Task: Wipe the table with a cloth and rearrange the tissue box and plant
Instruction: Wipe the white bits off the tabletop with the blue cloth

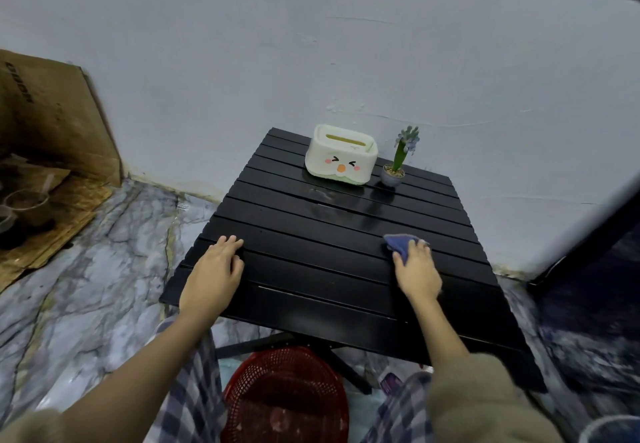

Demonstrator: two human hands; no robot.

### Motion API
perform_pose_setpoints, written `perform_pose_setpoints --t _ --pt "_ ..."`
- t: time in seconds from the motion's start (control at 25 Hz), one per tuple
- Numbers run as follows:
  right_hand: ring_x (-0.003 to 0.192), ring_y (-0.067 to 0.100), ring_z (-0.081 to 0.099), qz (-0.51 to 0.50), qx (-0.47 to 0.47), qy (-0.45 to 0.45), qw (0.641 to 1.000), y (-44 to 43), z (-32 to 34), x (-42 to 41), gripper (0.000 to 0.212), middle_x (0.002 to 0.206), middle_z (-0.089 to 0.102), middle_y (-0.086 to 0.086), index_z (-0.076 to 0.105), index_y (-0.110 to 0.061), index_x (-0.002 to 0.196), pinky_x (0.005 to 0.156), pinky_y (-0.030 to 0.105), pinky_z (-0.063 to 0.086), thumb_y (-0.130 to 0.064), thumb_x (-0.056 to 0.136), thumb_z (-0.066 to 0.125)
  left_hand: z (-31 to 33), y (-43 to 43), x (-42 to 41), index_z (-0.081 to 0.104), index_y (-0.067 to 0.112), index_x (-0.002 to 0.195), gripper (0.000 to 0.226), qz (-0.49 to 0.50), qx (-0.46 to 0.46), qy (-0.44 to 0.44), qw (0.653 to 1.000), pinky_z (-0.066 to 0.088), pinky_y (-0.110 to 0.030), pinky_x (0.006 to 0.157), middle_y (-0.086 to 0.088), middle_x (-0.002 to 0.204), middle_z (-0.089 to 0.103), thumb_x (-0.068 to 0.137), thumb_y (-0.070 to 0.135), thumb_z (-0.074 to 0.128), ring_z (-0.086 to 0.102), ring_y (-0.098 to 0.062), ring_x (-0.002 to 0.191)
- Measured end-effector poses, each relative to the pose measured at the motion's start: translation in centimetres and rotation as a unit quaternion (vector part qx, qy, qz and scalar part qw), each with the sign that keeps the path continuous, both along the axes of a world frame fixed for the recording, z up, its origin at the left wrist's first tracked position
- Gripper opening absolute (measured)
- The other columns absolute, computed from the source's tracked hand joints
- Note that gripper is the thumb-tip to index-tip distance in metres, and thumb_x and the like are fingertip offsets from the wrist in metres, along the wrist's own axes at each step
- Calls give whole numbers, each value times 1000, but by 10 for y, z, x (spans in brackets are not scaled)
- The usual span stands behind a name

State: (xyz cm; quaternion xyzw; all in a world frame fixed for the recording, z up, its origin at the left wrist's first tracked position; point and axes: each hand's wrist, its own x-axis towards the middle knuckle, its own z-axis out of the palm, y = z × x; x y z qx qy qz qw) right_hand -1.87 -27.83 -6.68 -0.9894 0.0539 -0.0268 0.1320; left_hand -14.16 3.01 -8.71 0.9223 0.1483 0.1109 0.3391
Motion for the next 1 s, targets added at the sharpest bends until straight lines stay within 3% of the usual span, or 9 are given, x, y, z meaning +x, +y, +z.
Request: perform_pose_setpoints --t 0.24,0.4,0.48,0.6,0.68,0.72,0.8,0.88,1.0 --pt "139 10 25 211 92 -19 973 95 -4 -36 42 150 31 -4 37 -19 137 110 31 30 -28 96 39 2 1 9 33 12 139 45 -34 -15 24 999 17 -38 119 -8 150 33 94 20 37 20 -20 143" --pt "127 -13 22 281 113 -57 951 22 -10 -87 41 137 33 -19 46 -23 131 103 2 19 -27 90 48 7 -8 32 26 13 142 48 -112 -28 39 993 10 -35 119 -6 154 24 95 21 36 13 -18 144" --pt "128 -9 27 218 111 -75 967 -33 -9 -86 41 137 35 -17 48 -21 130 102 3 22 -23 90 53 7 -12 43 27 15 141 47 -138 -22 34 990 10 -35 120 -5 153 26 95 20 35 14 -17 144" --pt "133 21 39 -7 72 -76 994 -96 -9 -46 40 145 41 5 45 -11 132 102 36 40 -19 93 48 0 -11 49 29 20 141 46 -155 -15 33 987 14 -38 120 -3 152 30 95 21 35 19 -15 143" --pt "127 34 44 -134 57 -68 987 -97 -6 -8 38 141 44 17 45 -6 129 94 46 44 -20 94 42 -2 -10 47 27 25 140 45 -164 -2 36 986 17 -39 120 -2 152 31 95 25 34 19 -16 143" --pt "124 36 45 -151 54 -60 985 -84 -3 11 36 138 45 19 45 -5 127 91 48 45 -21 95 40 -2 -11 47 26 26 141 46 -165 0 35 986 17 -39 119 -2 152 30 96 26 33 19 -17 143" --pt "123 34 46 -96 44 -42 993 -42 0 44 36 139 43 16 43 -8 128 92 46 44 -23 95 38 3 -13 46 24 28 141 46 -141 -35 47 988 19 -40 117 -3 152 27 96 27 32 18 -22 143" --pt "131 26 40 27 54 -26 998 9 -3 58 39 146 39 8 42 -16 133 101 39 38 -25 95 39 7 -12 47 23 33 142 47 -112 -70 45 990 24 -43 114 -6 152 28 96 28 31 20 -28 142" --pt "136 14 32 198 86 -8 976 57 -7 15 41 146 40 0 43 -21 133 109 31 30 -27 92 47 7 -8 46 25 33 141 46 -107 -73 41 991 26 -44 112 -9 151 31 96 26 32 23 -31 141"
